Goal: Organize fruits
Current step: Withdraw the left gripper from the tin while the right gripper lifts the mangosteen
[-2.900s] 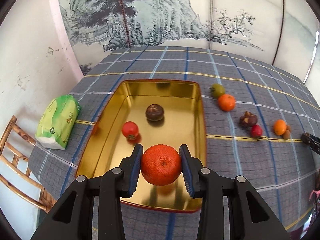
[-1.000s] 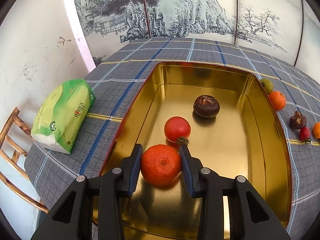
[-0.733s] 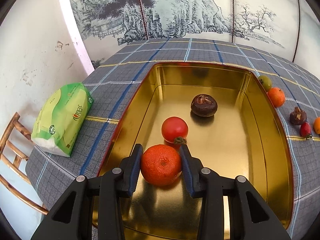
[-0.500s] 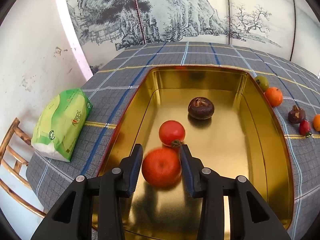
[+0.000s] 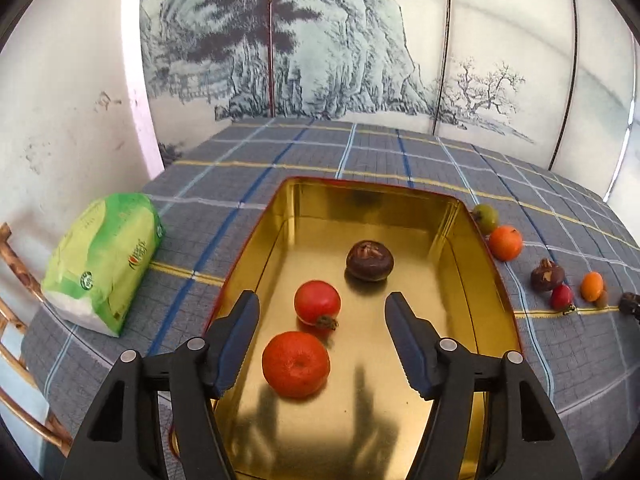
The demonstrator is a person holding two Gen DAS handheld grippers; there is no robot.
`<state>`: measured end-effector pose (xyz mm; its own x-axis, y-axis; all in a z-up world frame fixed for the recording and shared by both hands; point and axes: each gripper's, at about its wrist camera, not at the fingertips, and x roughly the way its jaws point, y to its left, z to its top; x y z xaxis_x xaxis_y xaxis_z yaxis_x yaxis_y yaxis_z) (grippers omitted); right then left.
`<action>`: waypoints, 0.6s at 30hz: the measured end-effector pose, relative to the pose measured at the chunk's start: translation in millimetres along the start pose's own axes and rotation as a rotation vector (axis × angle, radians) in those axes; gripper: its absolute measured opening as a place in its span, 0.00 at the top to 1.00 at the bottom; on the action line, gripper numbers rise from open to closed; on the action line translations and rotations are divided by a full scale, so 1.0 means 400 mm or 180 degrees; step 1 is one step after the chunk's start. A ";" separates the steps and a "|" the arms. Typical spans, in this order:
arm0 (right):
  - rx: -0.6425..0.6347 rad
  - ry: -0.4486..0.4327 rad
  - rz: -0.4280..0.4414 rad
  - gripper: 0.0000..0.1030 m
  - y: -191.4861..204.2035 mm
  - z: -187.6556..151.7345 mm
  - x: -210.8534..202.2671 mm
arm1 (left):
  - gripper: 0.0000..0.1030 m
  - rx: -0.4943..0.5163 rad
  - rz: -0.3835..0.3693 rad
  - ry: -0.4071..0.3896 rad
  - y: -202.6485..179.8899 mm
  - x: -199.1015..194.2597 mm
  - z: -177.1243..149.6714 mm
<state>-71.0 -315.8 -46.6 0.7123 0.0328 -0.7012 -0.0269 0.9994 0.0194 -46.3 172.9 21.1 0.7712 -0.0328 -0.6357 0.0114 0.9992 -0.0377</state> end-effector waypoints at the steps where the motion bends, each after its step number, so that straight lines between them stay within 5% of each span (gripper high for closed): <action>1: -0.0003 0.0000 -0.0006 0.61 0.003 0.001 0.002 | 0.36 0.0029 0.0024 0.0026 -0.002 0.000 0.002; 10: 0.0088 0.0008 -0.0033 0.62 0.010 -0.010 -0.017 | 0.32 0.0386 0.0469 -0.0380 -0.026 -0.058 0.005; 13: 0.0118 -0.0007 -0.0038 0.62 0.025 -0.006 -0.026 | 0.22 0.0370 0.0597 -0.0425 -0.025 -0.060 0.011; 18: 0.0146 -0.0048 -0.0035 0.62 0.032 0.009 -0.049 | 0.16 0.0308 0.0569 -0.0421 -0.009 -0.059 0.010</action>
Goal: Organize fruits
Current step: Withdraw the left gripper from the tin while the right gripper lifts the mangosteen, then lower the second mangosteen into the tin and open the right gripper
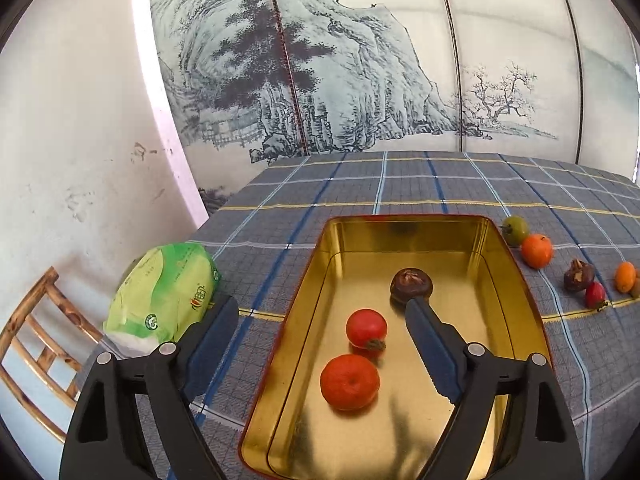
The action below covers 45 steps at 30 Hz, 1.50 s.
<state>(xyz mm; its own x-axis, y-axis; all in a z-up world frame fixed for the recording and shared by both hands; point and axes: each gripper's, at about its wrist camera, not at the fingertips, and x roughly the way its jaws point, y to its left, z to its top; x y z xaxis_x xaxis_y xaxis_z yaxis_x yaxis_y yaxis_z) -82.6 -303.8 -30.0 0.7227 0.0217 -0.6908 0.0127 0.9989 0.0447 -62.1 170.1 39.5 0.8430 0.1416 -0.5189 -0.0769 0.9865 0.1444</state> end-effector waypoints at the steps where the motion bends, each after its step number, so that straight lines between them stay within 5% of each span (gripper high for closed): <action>1: -0.0001 -0.0005 0.0004 0.62 0.005 0.005 -0.002 | 0.16 0.0000 -0.0013 -0.0005 0.002 0.001 -0.002; 9: -0.0092 -0.0062 0.0117 0.62 0.059 0.042 -0.033 | 0.16 -0.0004 -0.0091 -0.0066 0.026 0.005 -0.006; 14: -0.0297 -0.0147 0.0269 0.62 0.145 0.078 -0.068 | 0.16 -0.0278 -0.0197 -0.0042 0.077 0.024 0.000; 20: -0.0611 -0.0247 0.0548 0.62 0.282 0.130 -0.103 | 0.16 -0.0760 -0.0281 0.0007 0.165 0.053 0.011; 34: -0.1252 -0.0210 0.1273 0.62 0.665 0.223 -0.051 | 0.16 -0.1128 -0.0146 -0.0100 0.250 0.121 0.006; 45: -0.1653 -0.0063 0.1566 0.62 0.898 0.259 0.020 | 0.16 -0.1605 -0.0195 -0.0093 0.317 0.138 -0.026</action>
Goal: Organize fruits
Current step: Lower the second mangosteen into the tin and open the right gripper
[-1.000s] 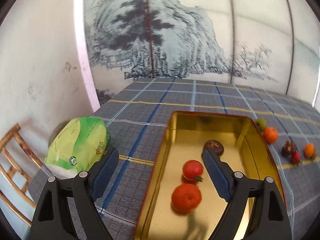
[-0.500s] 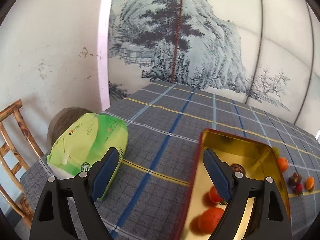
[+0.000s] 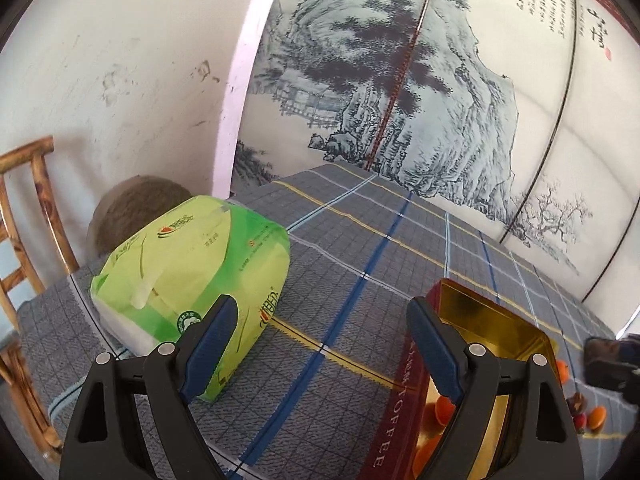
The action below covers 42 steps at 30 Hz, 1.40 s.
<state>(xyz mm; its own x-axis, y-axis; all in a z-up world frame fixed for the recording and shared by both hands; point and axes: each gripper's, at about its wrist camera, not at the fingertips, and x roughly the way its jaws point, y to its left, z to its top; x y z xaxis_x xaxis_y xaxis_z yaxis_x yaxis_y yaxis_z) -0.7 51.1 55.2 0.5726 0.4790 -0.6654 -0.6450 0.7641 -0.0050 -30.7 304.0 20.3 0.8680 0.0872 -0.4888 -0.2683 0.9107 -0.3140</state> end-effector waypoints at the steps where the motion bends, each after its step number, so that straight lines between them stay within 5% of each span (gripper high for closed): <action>1: -0.0010 0.0041 0.0026 0.62 0.004 0.010 0.023 | 0.16 -0.0010 0.0024 -0.0010 0.001 0.000 0.000; 21: -0.0218 0.0747 0.0072 0.62 0.028 0.117 0.324 | 0.16 0.0041 0.0263 -0.0005 -0.015 0.013 -0.010; 42: -0.0163 0.0862 0.0139 0.60 0.044 0.142 0.377 | 0.16 0.0050 0.0285 -0.0005 -0.018 0.017 -0.008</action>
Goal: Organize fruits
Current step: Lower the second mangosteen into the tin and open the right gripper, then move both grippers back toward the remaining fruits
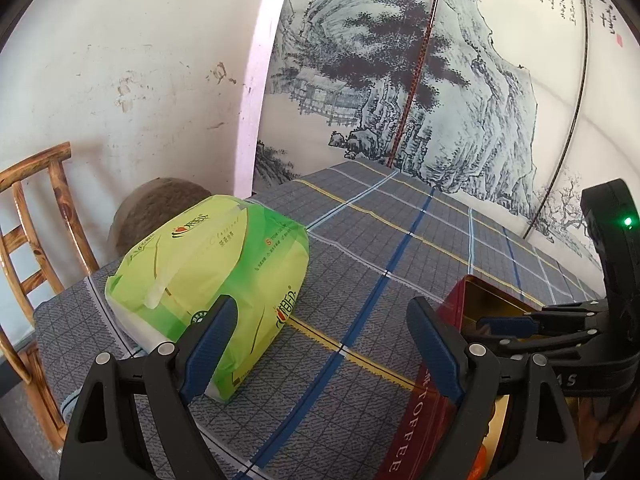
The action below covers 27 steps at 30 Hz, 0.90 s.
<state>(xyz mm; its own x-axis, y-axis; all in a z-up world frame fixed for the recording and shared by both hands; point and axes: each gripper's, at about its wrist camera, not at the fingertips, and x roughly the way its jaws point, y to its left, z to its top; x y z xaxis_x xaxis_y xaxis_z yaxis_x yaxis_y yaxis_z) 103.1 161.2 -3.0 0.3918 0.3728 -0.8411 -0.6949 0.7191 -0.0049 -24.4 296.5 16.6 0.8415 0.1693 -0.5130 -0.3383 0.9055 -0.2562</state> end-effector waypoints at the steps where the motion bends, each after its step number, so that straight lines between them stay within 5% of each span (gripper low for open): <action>1: 0.0024 -0.0035 0.0025 0.60 -0.002 0.001 -0.005 | 0.16 0.0002 -0.0001 0.0002 0.000 0.001 0.000; 17: 0.0164 -0.0556 0.0242 0.54 -0.010 -0.039 -0.097 | 0.16 0.0007 0.0037 0.0005 0.008 0.004 -0.006; 27: 0.0290 -0.0979 0.0092 0.51 -0.022 -0.191 -0.239 | 0.16 0.0017 0.0082 0.0015 0.011 0.008 -0.011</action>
<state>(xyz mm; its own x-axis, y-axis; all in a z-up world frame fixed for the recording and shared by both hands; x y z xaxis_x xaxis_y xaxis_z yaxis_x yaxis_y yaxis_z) 25.8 74.3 36.3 0.5463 0.5437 -0.6371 -0.6570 0.7500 0.0766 -24.9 299.2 10.2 0.8306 0.1908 -0.5232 -0.3576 0.9029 -0.2385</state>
